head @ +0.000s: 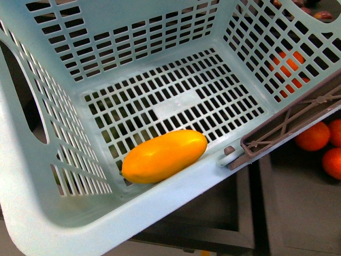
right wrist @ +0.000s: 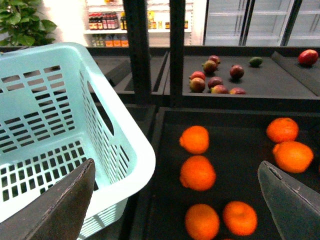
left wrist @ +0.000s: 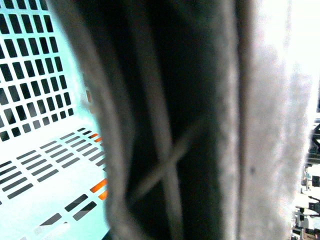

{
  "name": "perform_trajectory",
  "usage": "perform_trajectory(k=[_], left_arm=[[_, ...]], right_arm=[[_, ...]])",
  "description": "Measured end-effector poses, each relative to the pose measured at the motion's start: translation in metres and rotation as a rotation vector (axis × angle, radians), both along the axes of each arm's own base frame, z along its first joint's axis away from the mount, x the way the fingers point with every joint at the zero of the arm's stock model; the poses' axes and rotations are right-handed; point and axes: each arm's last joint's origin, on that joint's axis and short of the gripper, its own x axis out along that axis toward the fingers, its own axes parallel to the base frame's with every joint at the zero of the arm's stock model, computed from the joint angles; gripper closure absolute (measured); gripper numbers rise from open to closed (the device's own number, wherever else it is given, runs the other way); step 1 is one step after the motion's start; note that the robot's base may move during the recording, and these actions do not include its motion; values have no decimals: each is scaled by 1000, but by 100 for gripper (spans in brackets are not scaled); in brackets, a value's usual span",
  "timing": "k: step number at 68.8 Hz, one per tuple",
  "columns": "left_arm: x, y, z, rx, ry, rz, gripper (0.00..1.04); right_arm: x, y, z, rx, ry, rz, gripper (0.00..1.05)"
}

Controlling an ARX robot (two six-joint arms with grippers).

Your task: Pick mango and avocado into basket

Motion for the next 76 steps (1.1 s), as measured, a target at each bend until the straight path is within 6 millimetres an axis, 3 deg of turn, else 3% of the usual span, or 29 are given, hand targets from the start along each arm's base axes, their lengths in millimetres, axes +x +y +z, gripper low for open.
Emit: perform_trajectory(k=[76], left_arm=[[4,5,0,16,-17,37,92]], right_arm=[[0,0,0,0,1,5,9]])
